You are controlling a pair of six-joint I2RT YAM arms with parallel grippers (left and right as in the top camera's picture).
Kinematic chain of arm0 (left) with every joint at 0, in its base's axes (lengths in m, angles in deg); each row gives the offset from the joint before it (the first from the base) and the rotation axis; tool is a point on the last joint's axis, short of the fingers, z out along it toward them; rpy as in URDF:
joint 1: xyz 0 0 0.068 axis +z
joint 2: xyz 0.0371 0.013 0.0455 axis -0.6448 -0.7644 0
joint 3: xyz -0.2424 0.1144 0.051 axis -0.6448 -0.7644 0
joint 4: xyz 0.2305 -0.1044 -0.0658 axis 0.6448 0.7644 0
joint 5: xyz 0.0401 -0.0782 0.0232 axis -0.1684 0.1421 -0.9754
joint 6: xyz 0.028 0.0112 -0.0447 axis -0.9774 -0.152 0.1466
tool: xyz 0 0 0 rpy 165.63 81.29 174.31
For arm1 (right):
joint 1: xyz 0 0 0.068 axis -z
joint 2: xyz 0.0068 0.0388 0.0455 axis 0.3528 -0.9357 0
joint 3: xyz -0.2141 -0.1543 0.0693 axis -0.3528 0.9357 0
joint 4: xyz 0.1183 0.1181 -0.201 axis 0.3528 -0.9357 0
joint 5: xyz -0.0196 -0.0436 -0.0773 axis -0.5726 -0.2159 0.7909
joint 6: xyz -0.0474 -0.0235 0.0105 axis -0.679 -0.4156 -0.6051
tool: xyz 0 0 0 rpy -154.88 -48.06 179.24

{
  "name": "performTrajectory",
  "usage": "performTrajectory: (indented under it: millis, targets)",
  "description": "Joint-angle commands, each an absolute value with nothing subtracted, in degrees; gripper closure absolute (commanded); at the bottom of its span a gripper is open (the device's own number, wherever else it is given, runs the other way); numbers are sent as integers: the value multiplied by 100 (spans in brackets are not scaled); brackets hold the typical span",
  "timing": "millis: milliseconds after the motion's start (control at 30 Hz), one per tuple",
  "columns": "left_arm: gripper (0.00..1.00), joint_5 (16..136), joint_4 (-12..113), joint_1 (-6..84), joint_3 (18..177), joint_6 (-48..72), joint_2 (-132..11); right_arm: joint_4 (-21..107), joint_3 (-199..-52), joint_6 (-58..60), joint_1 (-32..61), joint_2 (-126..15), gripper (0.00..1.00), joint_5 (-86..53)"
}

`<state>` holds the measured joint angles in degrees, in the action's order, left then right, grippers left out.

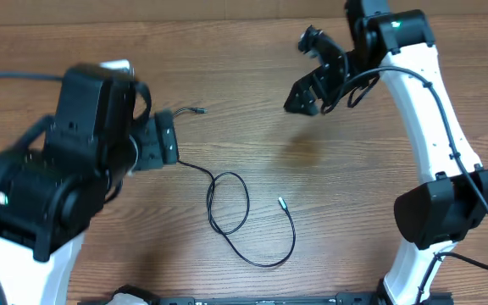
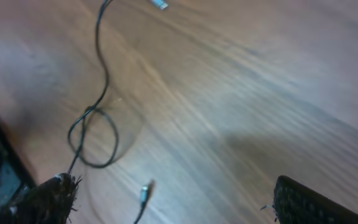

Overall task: Untangle cables
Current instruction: 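Lower the left gripper onto the cable loop at lower center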

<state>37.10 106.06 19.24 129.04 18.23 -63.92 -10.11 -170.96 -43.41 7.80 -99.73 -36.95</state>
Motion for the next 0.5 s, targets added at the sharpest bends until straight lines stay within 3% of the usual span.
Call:
performTrajectory:
  millis: [0, 167, 467]
  targets:
    - [11, 3865, 10269, 1911, 11973, 2050, -5799, -1085, -17135, -4413, 467, -9977, 0, -3828]
    - [0, 4501, 9295, 1911, 10198, 2015, -4969, -1238, -17135, -4160, -40, -9977, 0, -3799]
    - [0, 5103, 8381, 1911, 8535, 2005, -4831, -1444, -17135, -3163, -654, -9977, 0, -3417]
